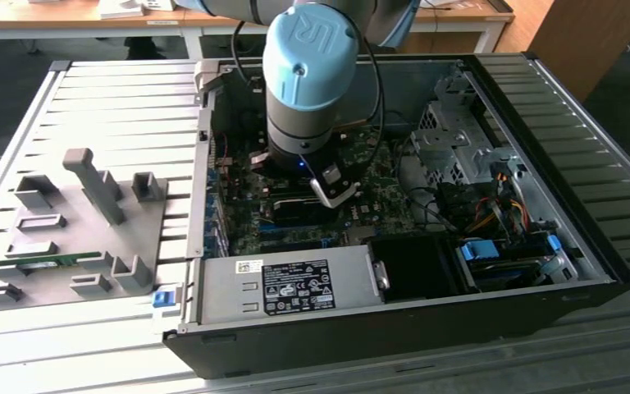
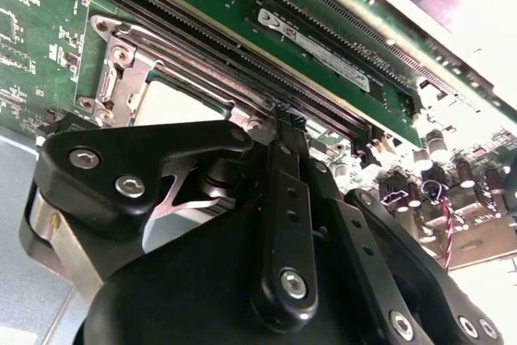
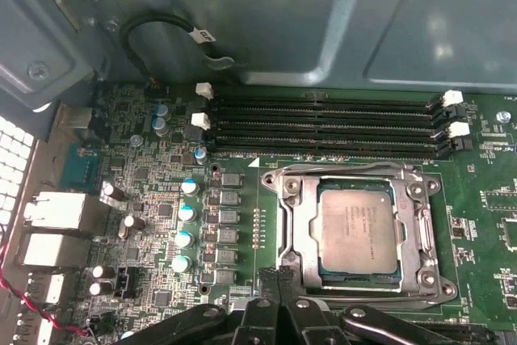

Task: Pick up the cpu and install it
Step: 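Install the second cpu locking lever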

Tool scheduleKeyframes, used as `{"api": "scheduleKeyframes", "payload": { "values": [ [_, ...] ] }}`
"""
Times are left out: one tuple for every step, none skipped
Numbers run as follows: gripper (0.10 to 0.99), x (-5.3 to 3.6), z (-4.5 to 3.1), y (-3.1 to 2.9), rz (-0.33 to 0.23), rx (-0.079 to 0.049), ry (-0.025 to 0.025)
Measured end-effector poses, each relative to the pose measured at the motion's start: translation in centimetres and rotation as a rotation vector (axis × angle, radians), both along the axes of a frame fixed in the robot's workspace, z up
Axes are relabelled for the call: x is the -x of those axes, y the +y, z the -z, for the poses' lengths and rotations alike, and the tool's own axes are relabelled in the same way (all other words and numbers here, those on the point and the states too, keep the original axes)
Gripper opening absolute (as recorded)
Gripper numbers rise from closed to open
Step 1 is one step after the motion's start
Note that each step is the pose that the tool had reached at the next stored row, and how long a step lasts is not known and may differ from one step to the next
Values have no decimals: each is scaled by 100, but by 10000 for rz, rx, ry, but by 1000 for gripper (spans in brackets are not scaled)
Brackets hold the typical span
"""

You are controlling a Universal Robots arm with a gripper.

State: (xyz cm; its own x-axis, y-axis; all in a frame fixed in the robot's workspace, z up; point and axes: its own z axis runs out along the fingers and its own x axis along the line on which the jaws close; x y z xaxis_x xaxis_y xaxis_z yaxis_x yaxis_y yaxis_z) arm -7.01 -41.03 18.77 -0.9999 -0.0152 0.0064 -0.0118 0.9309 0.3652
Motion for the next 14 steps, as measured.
{"api": "scheduleKeyframes", "payload": {
  "values": [
    [106, 3, 1, 0, 1, 1, 0],
    [106, 6, 2, 0, 1, 0, 0],
    [106, 10, 4, 0, 1, 0, 0],
    [106, 12, 6, 1, 1, -2, 1],
    [106, 13, 9, 2, 0, -7, 0],
    [106, 14, 11, 3, 0, -8, 0],
    [106, 16, 15, 4, 0, -16, 0],
    [106, 17, 19, 5, 0, -26, 0],
    [106, 17, 21, 6, 0, -29, 0],
    [106, 19, 21, 6, 0, -28, 1],
    [106, 20, 21, 6, 1, -28, 1],
    [106, 20, 22, 6, 0, -30, 1],
    [106, 20, 22, 6, 0, -30, 0],
    [106, 20, 22, 6, 0, -32, -1]
  ]
}}
